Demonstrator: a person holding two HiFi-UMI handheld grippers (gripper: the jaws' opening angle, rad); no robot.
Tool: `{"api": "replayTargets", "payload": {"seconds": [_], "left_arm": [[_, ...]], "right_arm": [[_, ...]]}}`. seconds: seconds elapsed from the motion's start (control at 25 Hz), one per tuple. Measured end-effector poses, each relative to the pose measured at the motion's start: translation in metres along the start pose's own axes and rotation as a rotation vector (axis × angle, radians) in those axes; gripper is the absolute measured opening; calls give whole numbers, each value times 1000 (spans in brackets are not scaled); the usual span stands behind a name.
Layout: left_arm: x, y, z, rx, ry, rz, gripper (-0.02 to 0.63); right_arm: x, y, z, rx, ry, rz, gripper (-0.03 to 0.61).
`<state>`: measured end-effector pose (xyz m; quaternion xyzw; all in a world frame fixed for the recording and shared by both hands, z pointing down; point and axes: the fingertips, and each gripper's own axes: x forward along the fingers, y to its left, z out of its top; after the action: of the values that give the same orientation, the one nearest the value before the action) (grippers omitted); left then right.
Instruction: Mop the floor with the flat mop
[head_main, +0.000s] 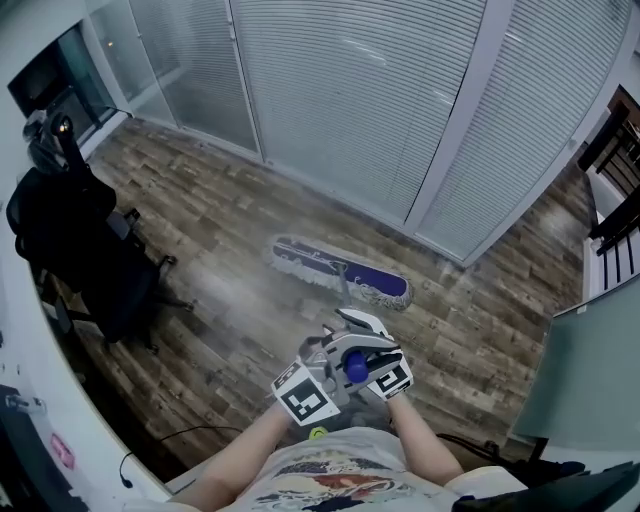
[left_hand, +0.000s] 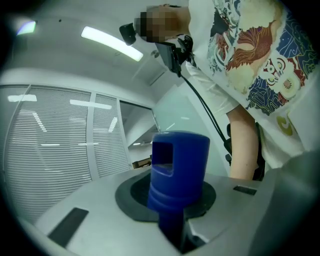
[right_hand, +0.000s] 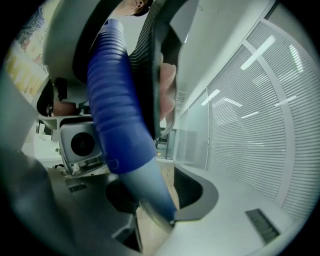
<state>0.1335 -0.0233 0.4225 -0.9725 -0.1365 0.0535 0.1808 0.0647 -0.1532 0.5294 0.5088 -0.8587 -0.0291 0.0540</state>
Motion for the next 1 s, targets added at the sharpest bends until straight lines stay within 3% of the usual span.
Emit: {"api": "replayTargets", "payload": {"seconds": [0.52,0.8,1.0], "left_arm": [[63,187,-87,8,46,-1,35],[79,258,-120,6,58,29,41],[88,285,-137,-3,89,38,50]], "right_arm": [[103,-185,-17,11,-1,34,137],[146,-249,-26,21,11,60,147],[163,-274,-33,40,31,79,152]]}}
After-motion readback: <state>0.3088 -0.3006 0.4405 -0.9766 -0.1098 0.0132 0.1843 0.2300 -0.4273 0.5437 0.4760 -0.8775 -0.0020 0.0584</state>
